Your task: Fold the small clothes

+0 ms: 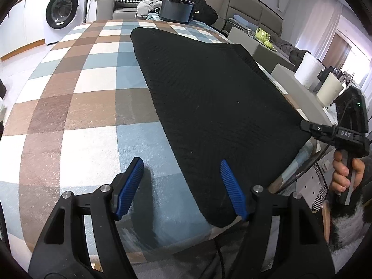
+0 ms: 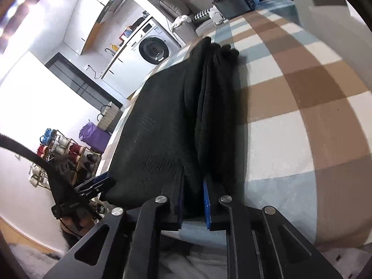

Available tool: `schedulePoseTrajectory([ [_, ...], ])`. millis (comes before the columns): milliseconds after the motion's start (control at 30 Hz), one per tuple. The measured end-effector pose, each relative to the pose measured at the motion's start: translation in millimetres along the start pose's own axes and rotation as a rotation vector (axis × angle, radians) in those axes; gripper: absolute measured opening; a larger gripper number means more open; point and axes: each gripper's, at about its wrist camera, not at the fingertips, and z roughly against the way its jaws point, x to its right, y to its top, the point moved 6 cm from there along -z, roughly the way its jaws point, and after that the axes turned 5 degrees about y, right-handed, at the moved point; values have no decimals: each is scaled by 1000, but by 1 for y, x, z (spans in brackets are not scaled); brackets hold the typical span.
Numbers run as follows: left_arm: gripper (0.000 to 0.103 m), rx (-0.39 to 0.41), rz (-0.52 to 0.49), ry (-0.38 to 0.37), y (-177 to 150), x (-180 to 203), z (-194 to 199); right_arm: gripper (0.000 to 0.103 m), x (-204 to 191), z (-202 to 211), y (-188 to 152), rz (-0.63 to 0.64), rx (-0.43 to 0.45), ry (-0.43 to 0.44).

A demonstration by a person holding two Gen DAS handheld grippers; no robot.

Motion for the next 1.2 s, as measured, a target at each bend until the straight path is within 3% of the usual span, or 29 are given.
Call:
schedulePoseTrajectory([
  [133, 66, 50, -11, -4, 9, 7, 10, 17, -7, 15, 11, 31, 63, -30],
  [233, 66, 65, -42, -33, 16, 22, 13, 18, -17, 17, 18, 61, 89, 6],
  [367, 67, 61, -133, -107, 22, 57, 8, 23, -19, -4, 21, 83, 45, -13],
  [567, 67, -2, -196, -117, 10, 74, -9, 22, -10, -27, 19, 105, 5, -55],
  [633, 67, -7, -198, -116, 8, 73, -11, 12, -14, -23, 17, 153, 16, -57],
  [733, 67, -10, -199, -119, 5, 73, -12, 8, -20, -12, 16, 177, 43, 2],
  [900, 67, 3, -218, -122, -1, 69, -9, 8, -2, -18, 6, 150, -19, -80],
  [933, 67, 2, -219, -121, -1, 69, -8, 8, -4, -16, 5, 155, -11, -69],
  [1033, 67, 1, -218, -123, -1, 69, -8, 23, -8, -15, 5, 139, -21, -26],
  [1200, 67, 1, -217, -123, -1, 69, -8, 23, -4, -27, 7, 158, -4, -69],
])
